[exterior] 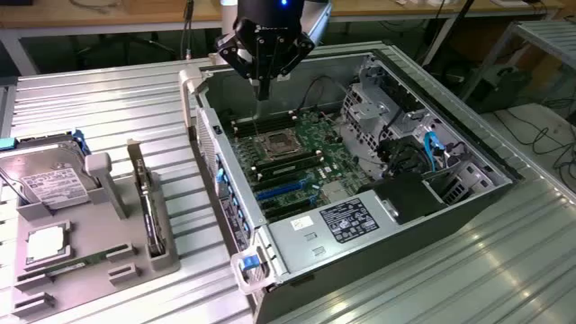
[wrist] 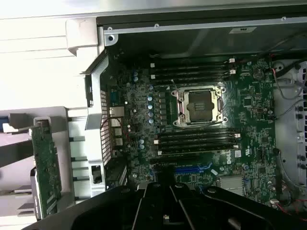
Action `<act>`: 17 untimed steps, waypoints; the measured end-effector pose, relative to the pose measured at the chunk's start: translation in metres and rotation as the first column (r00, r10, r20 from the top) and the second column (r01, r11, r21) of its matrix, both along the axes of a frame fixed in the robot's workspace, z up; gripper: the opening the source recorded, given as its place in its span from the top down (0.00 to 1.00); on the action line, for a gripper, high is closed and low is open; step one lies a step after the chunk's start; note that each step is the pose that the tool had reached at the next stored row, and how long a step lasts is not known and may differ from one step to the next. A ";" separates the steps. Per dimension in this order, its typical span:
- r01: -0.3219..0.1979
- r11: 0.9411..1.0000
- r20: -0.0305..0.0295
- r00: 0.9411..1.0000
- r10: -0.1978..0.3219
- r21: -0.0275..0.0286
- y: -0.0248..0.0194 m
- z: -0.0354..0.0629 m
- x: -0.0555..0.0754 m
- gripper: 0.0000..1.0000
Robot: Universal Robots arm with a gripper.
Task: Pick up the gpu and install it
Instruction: 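Reach for the gpu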
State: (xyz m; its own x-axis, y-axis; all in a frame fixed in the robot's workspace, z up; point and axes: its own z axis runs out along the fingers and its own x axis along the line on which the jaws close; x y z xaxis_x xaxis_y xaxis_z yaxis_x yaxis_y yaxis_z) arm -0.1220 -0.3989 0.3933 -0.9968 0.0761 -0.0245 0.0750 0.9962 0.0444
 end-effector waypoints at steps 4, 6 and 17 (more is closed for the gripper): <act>0.000 1.000 0.000 1.000 0.000 0.000 0.0000 0.0000 -0.004 0.89; 0.000 1.000 0.000 1.000 0.000 0.000 0.0000 0.0000 -0.004 0.89; 0.000 1.000 0.000 1.000 0.000 0.000 0.0000 0.0000 -0.009 0.89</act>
State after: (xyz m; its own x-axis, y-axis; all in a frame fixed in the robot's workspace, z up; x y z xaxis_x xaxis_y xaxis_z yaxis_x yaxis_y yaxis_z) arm -0.1306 -0.3989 0.3933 -0.9968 0.0762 -0.0245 0.0751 0.9962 0.0444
